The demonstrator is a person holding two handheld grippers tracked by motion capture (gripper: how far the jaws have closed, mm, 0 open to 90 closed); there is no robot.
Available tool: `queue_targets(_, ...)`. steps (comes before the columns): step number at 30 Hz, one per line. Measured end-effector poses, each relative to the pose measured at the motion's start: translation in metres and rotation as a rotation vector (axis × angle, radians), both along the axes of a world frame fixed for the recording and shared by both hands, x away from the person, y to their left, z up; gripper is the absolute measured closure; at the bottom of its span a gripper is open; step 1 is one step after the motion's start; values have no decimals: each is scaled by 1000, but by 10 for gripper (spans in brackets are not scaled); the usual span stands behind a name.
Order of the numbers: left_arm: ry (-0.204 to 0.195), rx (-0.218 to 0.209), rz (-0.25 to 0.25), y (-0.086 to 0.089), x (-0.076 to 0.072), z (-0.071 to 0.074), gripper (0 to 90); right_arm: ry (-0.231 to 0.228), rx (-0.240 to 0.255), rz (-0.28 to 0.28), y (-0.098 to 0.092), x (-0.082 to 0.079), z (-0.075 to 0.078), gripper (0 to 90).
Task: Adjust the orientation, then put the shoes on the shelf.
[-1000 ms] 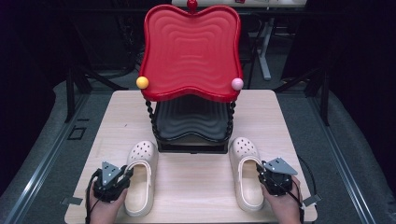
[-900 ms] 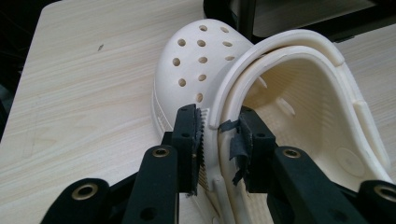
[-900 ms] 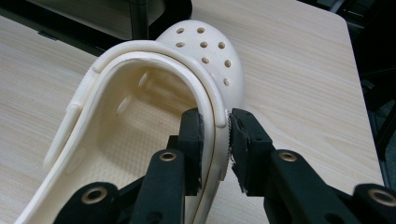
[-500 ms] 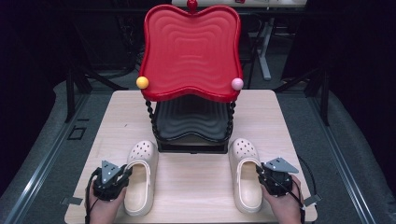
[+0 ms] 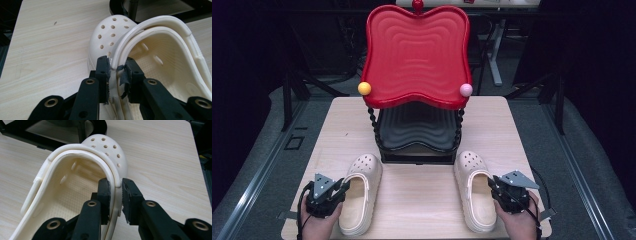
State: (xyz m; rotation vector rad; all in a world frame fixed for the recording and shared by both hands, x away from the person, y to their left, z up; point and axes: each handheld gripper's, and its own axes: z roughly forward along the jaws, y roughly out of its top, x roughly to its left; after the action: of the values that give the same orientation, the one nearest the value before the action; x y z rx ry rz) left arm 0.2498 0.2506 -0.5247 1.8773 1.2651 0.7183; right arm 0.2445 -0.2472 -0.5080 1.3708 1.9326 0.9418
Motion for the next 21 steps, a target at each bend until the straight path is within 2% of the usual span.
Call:
queue_targets(9,-16,-31,-5,5,-6,9,761,-44,18,-11,-3,-7,9,769)
queue_targets(15,-37,-61,-7,9,-12,19,761,-57,21,-13,-4,-12,18,769)
queue_targets(21,-42,-67,-27,9,-17,28,761,-83,16,-6,0,-17,31,768)
